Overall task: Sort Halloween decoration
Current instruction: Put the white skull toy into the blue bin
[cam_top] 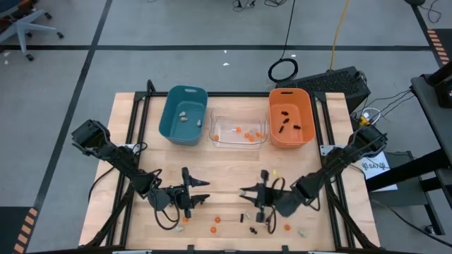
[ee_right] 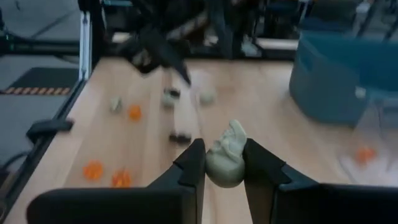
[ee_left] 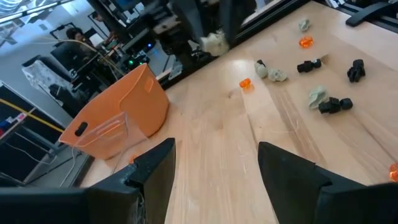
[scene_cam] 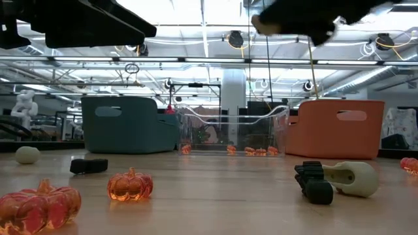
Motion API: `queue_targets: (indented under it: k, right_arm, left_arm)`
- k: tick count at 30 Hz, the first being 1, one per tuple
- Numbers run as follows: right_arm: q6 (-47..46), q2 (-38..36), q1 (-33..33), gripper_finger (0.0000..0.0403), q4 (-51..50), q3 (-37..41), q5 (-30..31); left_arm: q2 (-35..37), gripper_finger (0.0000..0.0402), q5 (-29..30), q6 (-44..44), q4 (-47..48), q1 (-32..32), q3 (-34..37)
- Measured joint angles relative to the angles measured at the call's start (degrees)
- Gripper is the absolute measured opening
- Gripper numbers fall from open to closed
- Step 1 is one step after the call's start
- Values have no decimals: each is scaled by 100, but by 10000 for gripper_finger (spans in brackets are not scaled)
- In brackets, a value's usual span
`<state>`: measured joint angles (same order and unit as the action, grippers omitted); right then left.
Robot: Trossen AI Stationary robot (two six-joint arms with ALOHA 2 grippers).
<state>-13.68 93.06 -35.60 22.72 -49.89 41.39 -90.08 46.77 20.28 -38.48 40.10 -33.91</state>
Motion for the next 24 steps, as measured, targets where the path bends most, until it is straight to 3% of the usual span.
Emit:
queue_targets:
  k: [5,17,24]
  right_arm:
    - [782,207,470,59,1091,0,-367]
    - [1406,1401,1160,59,3194,1,-2499]
    - [1631,1563,1196,59,3425,0,-2674]
  left_arm:
    - [0,228,1,53,-3,0,0]
    - [0,228,41,284,-7,4,0]
    - [0,228,41,316,-4,4,0]
